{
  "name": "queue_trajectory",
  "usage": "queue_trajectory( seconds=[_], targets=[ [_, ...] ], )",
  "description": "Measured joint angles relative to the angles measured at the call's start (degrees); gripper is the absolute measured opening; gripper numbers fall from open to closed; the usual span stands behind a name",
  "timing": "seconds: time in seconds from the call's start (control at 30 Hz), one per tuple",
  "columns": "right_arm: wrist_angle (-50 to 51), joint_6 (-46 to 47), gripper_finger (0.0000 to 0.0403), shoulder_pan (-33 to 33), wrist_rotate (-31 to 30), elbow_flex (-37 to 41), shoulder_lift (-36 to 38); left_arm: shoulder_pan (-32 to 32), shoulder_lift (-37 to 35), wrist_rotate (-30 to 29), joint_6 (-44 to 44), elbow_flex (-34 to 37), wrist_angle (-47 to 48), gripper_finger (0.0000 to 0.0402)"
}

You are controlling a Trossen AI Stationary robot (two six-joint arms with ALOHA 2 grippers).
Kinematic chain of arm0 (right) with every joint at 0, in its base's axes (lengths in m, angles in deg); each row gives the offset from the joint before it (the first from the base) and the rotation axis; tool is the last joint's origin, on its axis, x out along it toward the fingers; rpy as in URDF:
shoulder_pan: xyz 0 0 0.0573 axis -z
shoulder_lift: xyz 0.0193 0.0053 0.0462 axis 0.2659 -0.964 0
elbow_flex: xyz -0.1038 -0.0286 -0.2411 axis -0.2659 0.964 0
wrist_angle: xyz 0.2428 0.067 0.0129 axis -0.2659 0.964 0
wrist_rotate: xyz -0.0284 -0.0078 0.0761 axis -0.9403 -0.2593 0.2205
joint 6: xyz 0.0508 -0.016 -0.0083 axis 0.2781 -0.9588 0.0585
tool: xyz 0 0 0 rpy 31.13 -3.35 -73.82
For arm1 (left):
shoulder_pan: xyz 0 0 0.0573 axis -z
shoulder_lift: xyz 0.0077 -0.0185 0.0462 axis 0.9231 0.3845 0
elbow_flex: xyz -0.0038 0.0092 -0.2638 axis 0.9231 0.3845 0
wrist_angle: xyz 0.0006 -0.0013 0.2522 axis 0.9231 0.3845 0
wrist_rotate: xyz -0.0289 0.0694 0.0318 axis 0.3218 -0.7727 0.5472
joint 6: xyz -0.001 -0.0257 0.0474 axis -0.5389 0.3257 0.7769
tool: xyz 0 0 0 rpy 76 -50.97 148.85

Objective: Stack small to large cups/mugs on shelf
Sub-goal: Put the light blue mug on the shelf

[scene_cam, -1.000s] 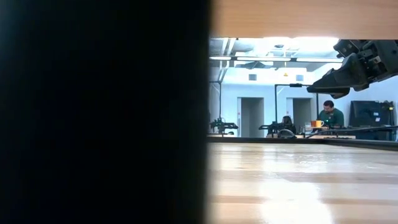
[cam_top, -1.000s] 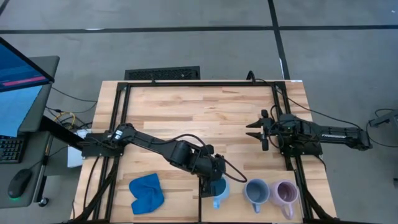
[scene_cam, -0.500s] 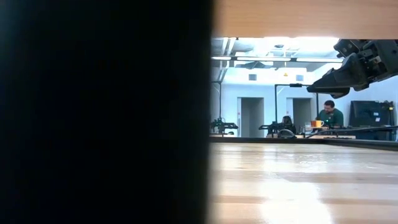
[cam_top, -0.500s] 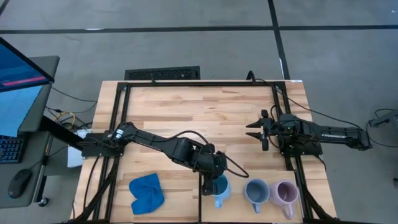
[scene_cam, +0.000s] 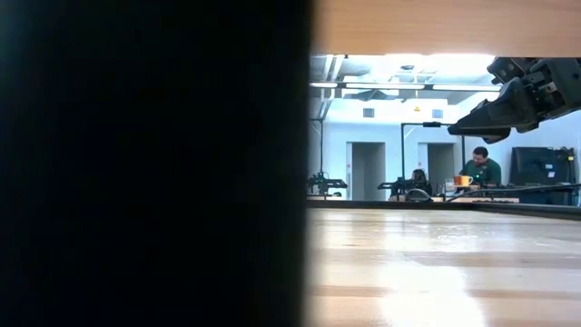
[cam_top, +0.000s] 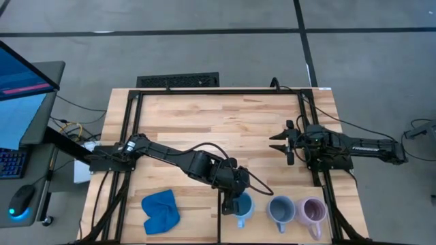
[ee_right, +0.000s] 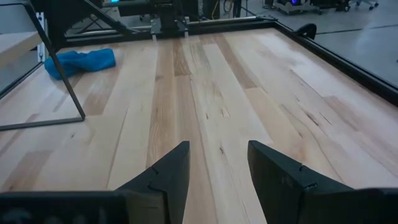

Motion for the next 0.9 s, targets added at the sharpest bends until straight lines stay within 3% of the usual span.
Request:
queue_trajectory(
  seconds=[0.43,0.9],
  targets=[
    [0.0,0.0,0.0182,0.0,0.0,0.0,0.0,0.0,0.0,0.04,-0.05,0.0,0.05,0.0072],
    [0.0,0.0,0.0182,0.0,0.0,0.0,0.0,-0.76,0.0,3.17,0.01,0.0,-1.81,0.0074]
  ],
)
